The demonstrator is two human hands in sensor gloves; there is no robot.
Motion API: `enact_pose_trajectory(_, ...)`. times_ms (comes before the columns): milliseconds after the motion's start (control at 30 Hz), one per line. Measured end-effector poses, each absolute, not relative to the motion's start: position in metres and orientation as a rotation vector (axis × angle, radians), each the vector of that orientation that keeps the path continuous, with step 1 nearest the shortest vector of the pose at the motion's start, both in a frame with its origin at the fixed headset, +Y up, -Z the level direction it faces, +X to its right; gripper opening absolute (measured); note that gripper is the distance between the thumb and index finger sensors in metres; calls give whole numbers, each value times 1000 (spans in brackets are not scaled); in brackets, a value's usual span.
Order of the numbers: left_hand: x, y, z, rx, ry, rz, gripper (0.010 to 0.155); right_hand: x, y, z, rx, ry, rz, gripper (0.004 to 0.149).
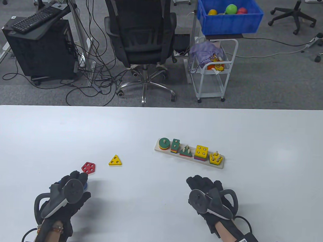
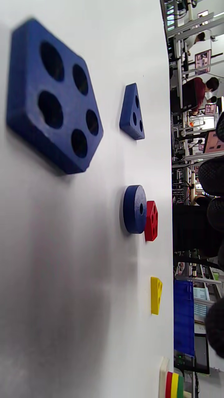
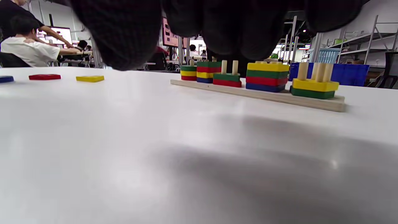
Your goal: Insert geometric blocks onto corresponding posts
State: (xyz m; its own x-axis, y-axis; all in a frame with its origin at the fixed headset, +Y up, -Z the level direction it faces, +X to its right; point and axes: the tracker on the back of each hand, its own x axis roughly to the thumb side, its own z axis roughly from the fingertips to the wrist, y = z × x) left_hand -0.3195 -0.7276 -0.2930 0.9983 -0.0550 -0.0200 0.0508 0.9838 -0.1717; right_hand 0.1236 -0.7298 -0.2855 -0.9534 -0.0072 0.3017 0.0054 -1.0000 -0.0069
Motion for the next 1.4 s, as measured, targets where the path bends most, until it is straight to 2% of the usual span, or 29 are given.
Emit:
enact_pose_trajectory(33,-315,-730,-293,-182,15,-75,73,125,-728,-284,-464,-30,-3092,70)
enact_pose_trajectory(100,-307,-732,-295,-193,-8,-76,74,127,-724,-283,-467,36,-3124,69)
enact_pose_trajectory(267,-286,-732,-309,-256,-30,19,75,132,-718,-284,-477,37,-3161,68)
enact_pose_trajectory(333,-273,-729,-322,-306,-17,43,79,134,-720,-286,-481,15,-3170,68)
enact_pose_trajectory(500,-241,-730,-370,-426,63,107,76,133,-725,-287,-492,-18,-3144,67)
enact_pose_trajectory(667,-215,-738,-412,-331,93,-18,66,133,-726,-284,-497,-21,-3122,67)
enact_pose_trajectory(800,-204,-755,-432,-421,123,-77,65,134,-726,-285,-475,-18,-3127,67)
enact_pose_trajectory(933,-196,-765,-444,-430,125,-208,62,136,-724,-285,-473,-7,-3138,66)
enact_pose_trajectory(1133,-191,-761,-449,-296,116,-211,56,133,-724,-286,-493,-11,-3148,66)
enact_pose_trajectory(1300,-190,-761,-448,-326,85,-217,58,131,-727,-287,-499,-23,-3134,66)
enact_pose_trajectory(1400,-189,-757,-441,-321,27,-134,58,133,-726,-287,-493,-12,-3141,66)
